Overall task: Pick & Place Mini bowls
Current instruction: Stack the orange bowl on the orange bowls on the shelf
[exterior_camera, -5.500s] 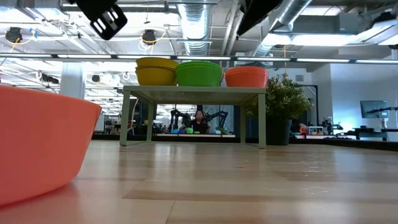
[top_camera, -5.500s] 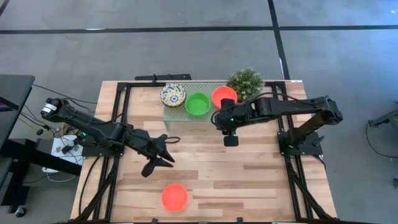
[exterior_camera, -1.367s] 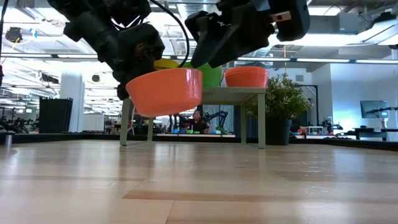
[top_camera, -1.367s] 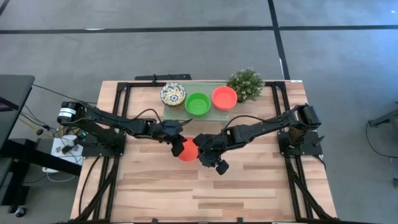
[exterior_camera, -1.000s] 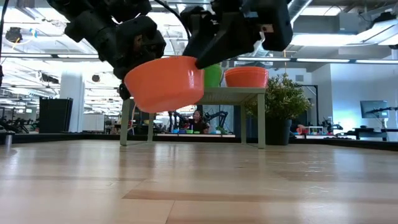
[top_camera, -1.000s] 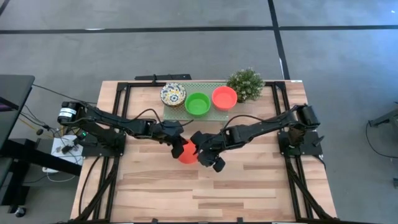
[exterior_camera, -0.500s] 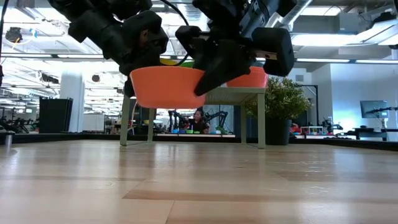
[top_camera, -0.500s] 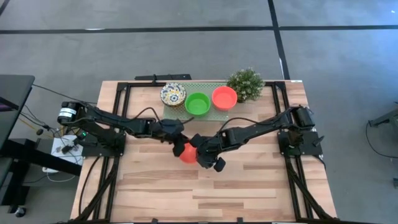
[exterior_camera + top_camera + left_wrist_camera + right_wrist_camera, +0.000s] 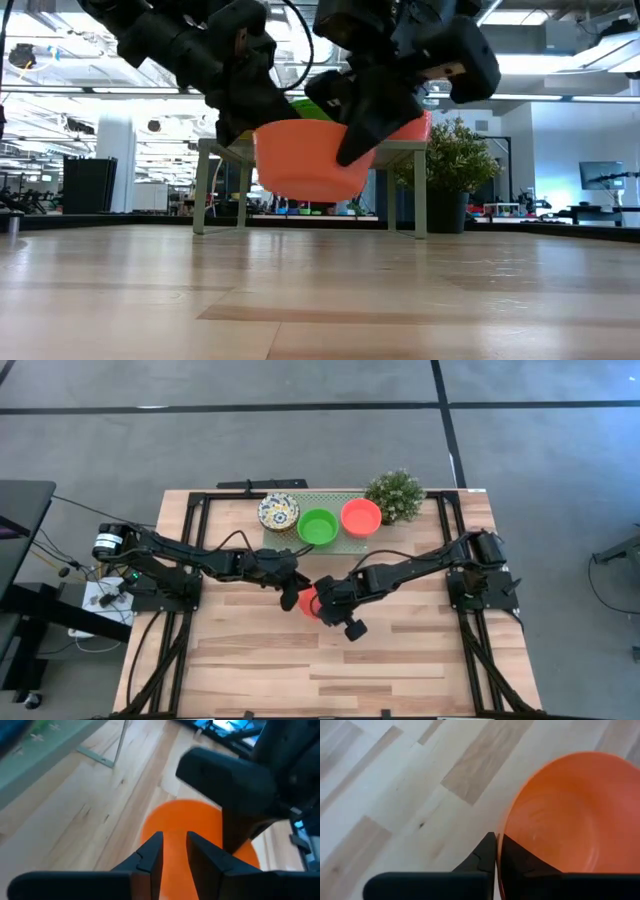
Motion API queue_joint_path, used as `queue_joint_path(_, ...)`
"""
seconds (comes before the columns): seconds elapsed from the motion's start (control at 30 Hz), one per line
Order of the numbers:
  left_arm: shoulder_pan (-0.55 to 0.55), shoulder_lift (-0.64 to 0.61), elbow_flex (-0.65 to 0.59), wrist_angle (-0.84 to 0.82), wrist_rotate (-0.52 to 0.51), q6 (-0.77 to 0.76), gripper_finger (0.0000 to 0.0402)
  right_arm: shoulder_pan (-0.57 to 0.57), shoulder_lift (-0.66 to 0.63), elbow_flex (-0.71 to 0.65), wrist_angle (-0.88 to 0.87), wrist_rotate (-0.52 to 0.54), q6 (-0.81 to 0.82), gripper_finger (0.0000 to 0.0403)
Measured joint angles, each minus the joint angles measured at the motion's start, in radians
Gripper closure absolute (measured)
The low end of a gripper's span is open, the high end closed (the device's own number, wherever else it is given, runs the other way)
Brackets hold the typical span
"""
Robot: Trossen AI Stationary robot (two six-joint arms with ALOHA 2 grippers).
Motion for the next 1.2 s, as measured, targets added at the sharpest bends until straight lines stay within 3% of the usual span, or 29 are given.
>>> queue_joint_path(0.17, -0.013, 0.0, 0.0, 0.002, -0.005, 0.01, 0.0315, 0.026, 0.0, 0.0, -0.095, 0.001, 0.128, 0.0399)
queue_joint_path(0.33, -0.056, -0.029, -0.001, 0.001, -0.005, 0.035, 0.0316, 0.07, -0.013, 0.003, -0.142, 0.057, 0.145, 0.0398)
queue_joint_path(0.43, -0.093, -0.082, -0.001, 0.002, -0.006, 0.088, 0.0325, 0.103, -0.033, 0.032, -0.212, 0.153, 0.142, 0.0401)
queue_joint_path(0.57, -0.14, -0.184, -0.001, -0.004, -0.016, 0.184, 0.0349, 0.149, -0.084, 0.086, -0.331, 0.359, 0.16, 0.04)
queue_joint_path(0.77, -0.195, -0.329, -0.002, -0.014, -0.064, 0.363, 0.0394, 0.155, -0.225, 0.1, -0.444, 0.608, 0.235, 0.0401)
queue_joint_path(0.9, -0.202, -0.416, -0.002, -0.054, -0.109, 0.42, 0.0395, 0.103, -0.327, 0.1, -0.484, 0.677, 0.252, 0.0401)
queue_joint_path(1.2, -0.199, -0.502, -0.002, -0.149, -0.256, 0.436, 0.0394, -0.136, -0.44, 0.1, -0.48, 0.649, 0.196, 0.0402)
